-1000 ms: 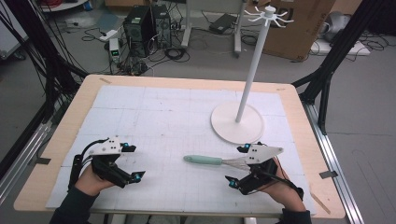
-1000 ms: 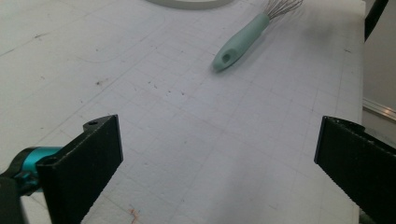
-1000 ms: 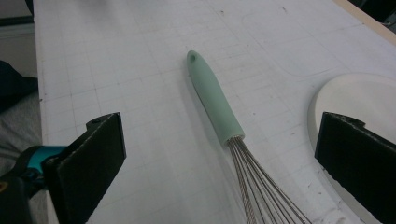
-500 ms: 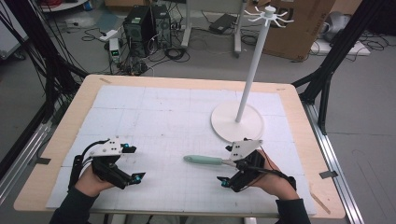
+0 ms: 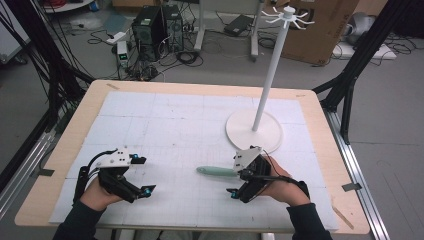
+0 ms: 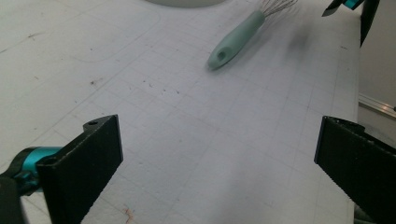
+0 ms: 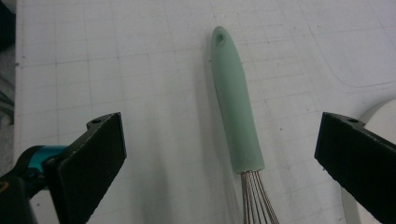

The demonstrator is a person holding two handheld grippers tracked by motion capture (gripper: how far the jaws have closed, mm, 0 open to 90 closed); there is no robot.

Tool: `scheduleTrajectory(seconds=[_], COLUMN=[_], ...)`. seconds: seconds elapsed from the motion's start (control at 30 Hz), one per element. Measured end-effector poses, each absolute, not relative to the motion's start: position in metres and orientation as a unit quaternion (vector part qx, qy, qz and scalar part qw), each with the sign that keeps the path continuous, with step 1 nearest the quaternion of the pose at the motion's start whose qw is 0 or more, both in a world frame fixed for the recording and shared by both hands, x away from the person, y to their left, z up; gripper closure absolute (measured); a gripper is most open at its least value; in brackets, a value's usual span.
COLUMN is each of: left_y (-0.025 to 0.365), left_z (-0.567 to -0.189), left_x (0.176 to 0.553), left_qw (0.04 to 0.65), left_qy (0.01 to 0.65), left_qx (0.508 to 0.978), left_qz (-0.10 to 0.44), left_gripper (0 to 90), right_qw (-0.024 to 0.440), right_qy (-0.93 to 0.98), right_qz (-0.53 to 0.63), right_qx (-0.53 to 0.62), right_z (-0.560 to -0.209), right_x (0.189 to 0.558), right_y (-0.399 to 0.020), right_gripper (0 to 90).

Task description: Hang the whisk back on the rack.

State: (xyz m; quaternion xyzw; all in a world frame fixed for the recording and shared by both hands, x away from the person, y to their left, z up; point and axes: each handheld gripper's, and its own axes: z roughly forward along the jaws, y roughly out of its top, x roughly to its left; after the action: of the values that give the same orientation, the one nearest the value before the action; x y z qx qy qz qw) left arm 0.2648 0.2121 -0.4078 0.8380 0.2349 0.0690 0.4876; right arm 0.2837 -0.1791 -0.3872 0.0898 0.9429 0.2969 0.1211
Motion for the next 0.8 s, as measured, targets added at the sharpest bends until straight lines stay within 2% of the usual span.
scheduleTrajectory(seconds=[0.4, 0.47, 0.63, 0.7, 0.8], left_y=[0.212, 0.212, 0.212, 0.212, 0.212], left_z=[-0.409, -0.41, -0.409, -0.409, -0.409], left_x=[0.266, 0.266, 0.266, 0.266, 0.266], left_qw=[0.486, 0.485, 0.486, 0.485, 0.485], left_qy=[0.235, 0.236, 0.236, 0.237, 0.237], left_qx=[0.839, 0.839, 0.839, 0.839, 0.839], left_qz=[0.067, 0.066, 0.066, 0.067, 0.066], left_gripper=[1.7, 1.6, 1.6, 1.7, 1.7], right_qw=[0.133, 0.136, 0.144, 0.155, 0.157], right_qy=[0.954, 0.956, 0.958, 0.959, 0.961], right_qz=[0.256, 0.249, 0.238, 0.225, 0.217], right_qx=[0.076, 0.072, 0.068, 0.072, 0.074], right_z=[-0.398, -0.399, -0.404, -0.407, -0.409], right_x=[0.293, 0.294, 0.296, 0.298, 0.298], right_y=[-0.171, -0.17, -0.166, -0.166, -0.165], right_gripper=[8.1, 13.4, 16.2, 21.5, 24.9])
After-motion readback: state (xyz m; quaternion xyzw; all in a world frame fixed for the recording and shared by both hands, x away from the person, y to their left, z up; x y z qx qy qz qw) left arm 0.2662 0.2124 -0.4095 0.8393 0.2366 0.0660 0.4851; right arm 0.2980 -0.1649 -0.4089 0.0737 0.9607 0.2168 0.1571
